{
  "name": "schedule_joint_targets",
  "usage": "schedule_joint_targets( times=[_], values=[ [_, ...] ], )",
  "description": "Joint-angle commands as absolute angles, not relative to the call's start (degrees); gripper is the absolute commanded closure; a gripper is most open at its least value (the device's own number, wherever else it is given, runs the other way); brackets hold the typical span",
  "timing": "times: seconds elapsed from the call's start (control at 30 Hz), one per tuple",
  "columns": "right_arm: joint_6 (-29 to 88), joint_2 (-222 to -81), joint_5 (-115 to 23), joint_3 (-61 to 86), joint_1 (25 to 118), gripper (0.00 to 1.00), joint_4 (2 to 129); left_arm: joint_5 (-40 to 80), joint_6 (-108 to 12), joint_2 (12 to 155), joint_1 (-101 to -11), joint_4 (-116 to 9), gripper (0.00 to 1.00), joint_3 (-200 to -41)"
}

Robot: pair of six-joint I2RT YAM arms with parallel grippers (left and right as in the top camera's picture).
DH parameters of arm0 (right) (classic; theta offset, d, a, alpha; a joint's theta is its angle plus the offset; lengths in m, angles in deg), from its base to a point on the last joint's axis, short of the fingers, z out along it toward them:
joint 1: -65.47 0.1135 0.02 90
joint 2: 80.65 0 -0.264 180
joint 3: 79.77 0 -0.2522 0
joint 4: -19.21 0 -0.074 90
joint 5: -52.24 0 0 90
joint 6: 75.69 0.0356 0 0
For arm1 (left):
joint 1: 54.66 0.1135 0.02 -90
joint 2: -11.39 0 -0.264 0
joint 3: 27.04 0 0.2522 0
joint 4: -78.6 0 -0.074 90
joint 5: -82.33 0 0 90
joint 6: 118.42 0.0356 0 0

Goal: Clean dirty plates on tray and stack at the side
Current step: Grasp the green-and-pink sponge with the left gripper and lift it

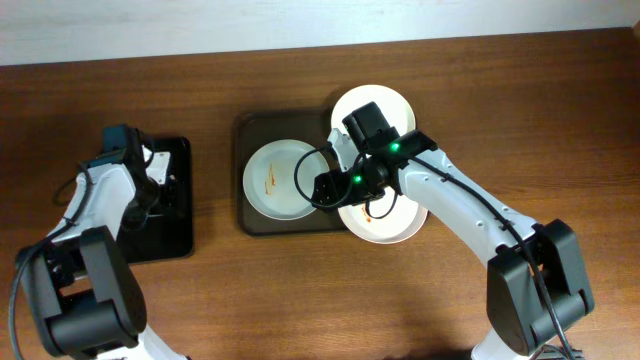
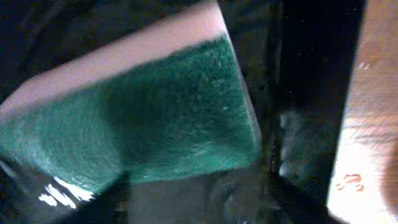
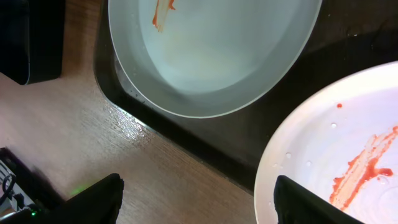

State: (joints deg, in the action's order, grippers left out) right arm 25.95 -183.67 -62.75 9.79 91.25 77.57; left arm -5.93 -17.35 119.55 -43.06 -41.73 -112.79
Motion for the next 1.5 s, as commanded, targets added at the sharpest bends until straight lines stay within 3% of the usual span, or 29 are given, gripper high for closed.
schedule_joint_targets(
  times=[0.0, 0.07, 0.17, 0.27, 0.3, 0.37, 0.47, 0.5, 0.6, 0.67, 0.8, 0.9, 1.07, 1.17, 1.33, 1.37, 1.47],
  values=[
    [25.75, -183.01, -63.01, 9.68, 91.67, 0.21, 77.55, -9.60, -11.51, 115.51, -42.87, -42.14, 0.29, -115.70],
    [25.75, -183.01, -62.99, 9.68, 91.67, 0.21, 77.55, -10.45, 1.53, 115.88, -42.87, -42.12, 0.31, -115.63],
    [25.75, -183.04, -63.01, 9.68, 91.67, 0.21, 77.55, -10.50, 1.12, 115.99, -42.87, -40.63, 0.44, -115.63],
    [25.75, -183.01, -63.01, 9.68, 91.67, 0.21, 78.01, -10.69, -11.25, 115.92, -42.87, -39.96, 0.34, -115.65],
    [25.75, -183.01, -62.99, 9.68, 91.67, 0.21, 78.29, -10.78, -13.72, 115.92, -42.87, -39.21, 0.00, -115.65],
    [25.75, -183.01, -62.99, 9.68, 91.67, 0.21, 78.79, -16.57, -20.80, 115.92, -42.87, -39.19, 0.00, -115.65],
    [25.78, -183.01, -63.01, 9.68, 91.67, 0.21, 78.79, -16.33, -16.85, 115.95, -42.87, -43.52, 0.00, -115.63],
    [25.78, -183.01, -63.01, 9.68, 91.67, 0.21, 78.84, -15.24, -10.51, 115.95, -42.87, -45.29, 0.00, -115.65],
    [25.80, -183.01, -63.03, 9.68, 91.67, 0.21, 79.84, -8.84, 30.80, 115.95, -42.87, -43.12, 0.08, -115.63],
    [25.78, -183.01, -63.01, 9.68, 91.67, 0.21, 80.08, -7.26, 42.25, 116.12, -42.78, -42.58, 0.11, -115.63],
    [25.80, -183.01, -63.03, 9.68, 91.67, 0.22, 80.08, -6.32, 48.40, 118.42, -41.62, -43.91, 0.15, -115.63],
    [25.80, -183.01, -63.03, 9.68, 91.67, 0.22, 80.10, -5.58, 48.42, 124.17, -40.22, -47.17, 0.20, -115.65],
    [25.80, -183.01, -63.03, 9.68, 91.67, 0.23, 80.06, -5.78, 48.46, 128.49, -40.22, -53.33, 0.18, -115.65],
    [25.78, -183.01, -63.03, 9.68, 91.67, 0.23, 80.08, -6.45, 45.18, 129.21, -40.24, -51.60, 0.26, -115.78],
    [25.78, -183.01, -63.03, 9.68, 91.67, 0.23, 78.75, -13.93, 30.06, 126.72, -40.40, -41.73, 0.18, -121.60],
    [25.78, -183.01, -63.01, 9.68, 91.67, 0.23, 78.53, -10.91, 23.04, 126.42, -40.40, -37.79, 0.12, -124.07],
    [25.80, -183.01, -63.03, 9.68, 91.67, 0.23, 78.29, 4.69, 17.34, 126.44, -40.40, -33.09, 0.16, -125.12]
  ],
)
